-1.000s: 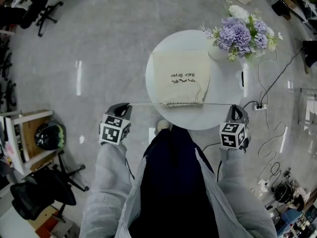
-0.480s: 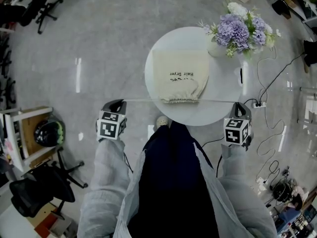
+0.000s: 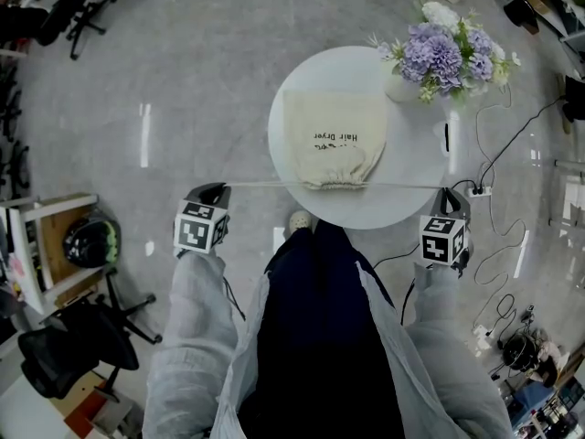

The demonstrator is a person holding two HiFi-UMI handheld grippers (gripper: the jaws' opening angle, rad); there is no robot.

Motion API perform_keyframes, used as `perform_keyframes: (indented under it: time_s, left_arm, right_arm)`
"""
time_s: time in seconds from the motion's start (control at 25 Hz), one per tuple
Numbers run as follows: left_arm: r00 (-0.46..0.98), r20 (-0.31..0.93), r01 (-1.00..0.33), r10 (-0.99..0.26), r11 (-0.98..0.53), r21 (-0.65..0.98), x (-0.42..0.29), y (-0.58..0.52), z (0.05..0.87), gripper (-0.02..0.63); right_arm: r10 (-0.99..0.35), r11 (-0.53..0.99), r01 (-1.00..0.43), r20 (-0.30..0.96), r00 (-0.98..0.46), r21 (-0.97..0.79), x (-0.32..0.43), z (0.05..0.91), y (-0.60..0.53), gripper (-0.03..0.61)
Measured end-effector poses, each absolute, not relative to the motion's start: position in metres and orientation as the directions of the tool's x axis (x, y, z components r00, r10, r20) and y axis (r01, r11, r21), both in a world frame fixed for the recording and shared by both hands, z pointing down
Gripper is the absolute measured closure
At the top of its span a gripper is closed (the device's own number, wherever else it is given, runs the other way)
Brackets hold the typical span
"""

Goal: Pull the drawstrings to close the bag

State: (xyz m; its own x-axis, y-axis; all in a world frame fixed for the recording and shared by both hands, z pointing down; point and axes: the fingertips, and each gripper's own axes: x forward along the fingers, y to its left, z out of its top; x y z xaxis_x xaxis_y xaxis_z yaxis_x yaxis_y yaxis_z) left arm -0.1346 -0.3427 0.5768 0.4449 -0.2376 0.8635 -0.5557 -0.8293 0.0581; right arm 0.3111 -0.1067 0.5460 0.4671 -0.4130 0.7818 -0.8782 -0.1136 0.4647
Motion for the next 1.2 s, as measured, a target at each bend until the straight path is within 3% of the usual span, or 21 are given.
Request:
perform_keyframes:
  time_s: [0.6, 1.2]
  left_arm:
    - [0.441, 0.880, -0.553, -0.176, -0.825, 0.112, -0.138, -0.344, 0.585, 0.584]
    - [0.409, 0.883, -0.516, -0.229, -0.856, 0.017, -0.119, -0.344, 0.587, 0.586]
  right_arm:
    - [-0.395, -0.131, -0.895, 0.805, 0.442, 0.427, 0.318, 0.554, -0.098, 0.563]
    - [-0.414, -0.125, -0.892, 0.794, 0.446, 0.435, 0.315, 0.558, -0.101, 0.561]
